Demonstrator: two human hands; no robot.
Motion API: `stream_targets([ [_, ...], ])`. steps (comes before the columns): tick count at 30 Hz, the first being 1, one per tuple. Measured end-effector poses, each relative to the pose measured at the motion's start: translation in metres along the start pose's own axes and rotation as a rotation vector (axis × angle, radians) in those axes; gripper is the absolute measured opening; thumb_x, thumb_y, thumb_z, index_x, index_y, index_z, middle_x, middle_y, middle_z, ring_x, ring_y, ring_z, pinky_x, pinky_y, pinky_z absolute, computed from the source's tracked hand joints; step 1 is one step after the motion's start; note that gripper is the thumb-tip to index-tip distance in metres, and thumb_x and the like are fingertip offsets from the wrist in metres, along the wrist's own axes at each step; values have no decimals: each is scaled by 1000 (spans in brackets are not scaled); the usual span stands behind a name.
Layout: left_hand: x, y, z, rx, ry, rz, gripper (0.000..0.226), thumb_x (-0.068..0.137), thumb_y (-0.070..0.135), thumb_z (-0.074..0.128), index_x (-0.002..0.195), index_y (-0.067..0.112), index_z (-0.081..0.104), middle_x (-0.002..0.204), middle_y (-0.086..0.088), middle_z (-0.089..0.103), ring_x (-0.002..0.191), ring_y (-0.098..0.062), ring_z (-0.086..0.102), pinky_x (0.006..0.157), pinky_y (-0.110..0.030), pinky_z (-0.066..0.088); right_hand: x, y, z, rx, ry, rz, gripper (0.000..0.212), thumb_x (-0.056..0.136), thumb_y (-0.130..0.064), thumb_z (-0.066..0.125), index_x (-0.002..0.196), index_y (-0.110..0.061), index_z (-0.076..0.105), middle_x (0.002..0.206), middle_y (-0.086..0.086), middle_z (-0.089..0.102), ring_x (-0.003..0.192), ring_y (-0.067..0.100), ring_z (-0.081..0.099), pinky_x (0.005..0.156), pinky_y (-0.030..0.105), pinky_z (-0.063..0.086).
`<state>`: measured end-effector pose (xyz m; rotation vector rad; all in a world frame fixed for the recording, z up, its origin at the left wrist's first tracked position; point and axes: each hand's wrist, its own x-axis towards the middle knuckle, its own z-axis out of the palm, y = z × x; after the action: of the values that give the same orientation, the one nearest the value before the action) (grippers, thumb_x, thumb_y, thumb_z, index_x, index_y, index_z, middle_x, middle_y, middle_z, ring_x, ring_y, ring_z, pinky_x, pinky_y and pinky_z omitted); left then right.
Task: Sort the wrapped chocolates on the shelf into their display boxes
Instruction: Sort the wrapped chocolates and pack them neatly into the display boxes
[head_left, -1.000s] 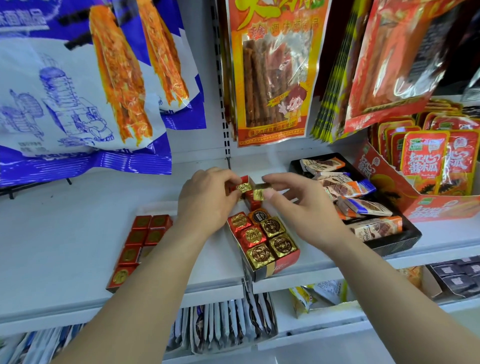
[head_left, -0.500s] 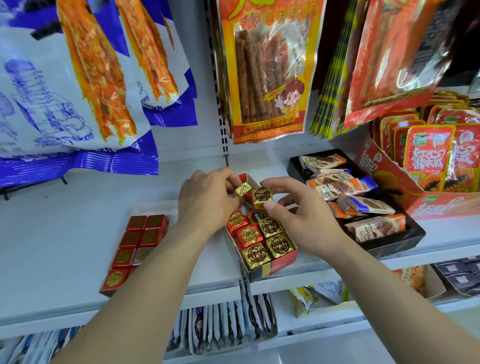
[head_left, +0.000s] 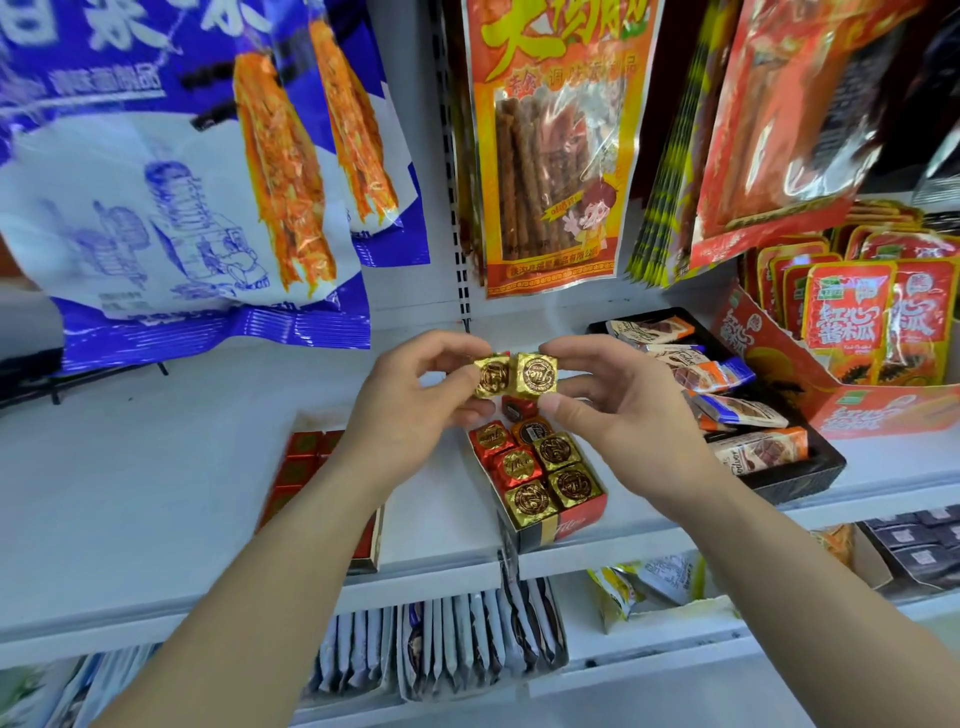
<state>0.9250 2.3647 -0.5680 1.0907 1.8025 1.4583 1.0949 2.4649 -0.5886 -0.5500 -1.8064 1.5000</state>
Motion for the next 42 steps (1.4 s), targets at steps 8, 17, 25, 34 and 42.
stream_targets([
  [8,-5,2,4,-126,-102,-99,33,93,-2,59,114,21,70,105,-3,74,84,-17,75,74,-24,60,3,1,4,-84,28,-4,43,84,4,71,107,-32,66,106,-14,71,88,13,73,77,30,60],
  [17,-1,0,4,-100,-143,-90,31,87,15,73,115,24,69,97,2,76,86,-16,74,78,-27,60,3,1,4,-125,-4,13,40,85,0,73,116,-25,67,111,-3,72,91,10,72,78,27,59],
  [25,9,-5,8,93,60,-87,19,83,37,74,102,33,72,93,15,73,87,3,66,64,-14,48,5,7,0,-215,53,44,37,87,-18,73,120,-32,65,109,-13,70,89,6,70,74,23,57],
  [34,23,-18,7,441,61,-118,22,88,44,67,107,32,65,104,9,67,92,-8,60,60,-21,41,10,19,5,-298,173,145,12,93,-22,63,100,-26,72,87,-11,71,76,14,67,66,31,54],
  [42,25,-24,6,716,-106,-40,27,89,48,63,113,38,62,118,7,65,105,-13,59,86,-39,55,9,22,4,-339,141,166,11,93,-22,63,98,-25,72,87,-10,71,71,10,67,62,30,55],
])
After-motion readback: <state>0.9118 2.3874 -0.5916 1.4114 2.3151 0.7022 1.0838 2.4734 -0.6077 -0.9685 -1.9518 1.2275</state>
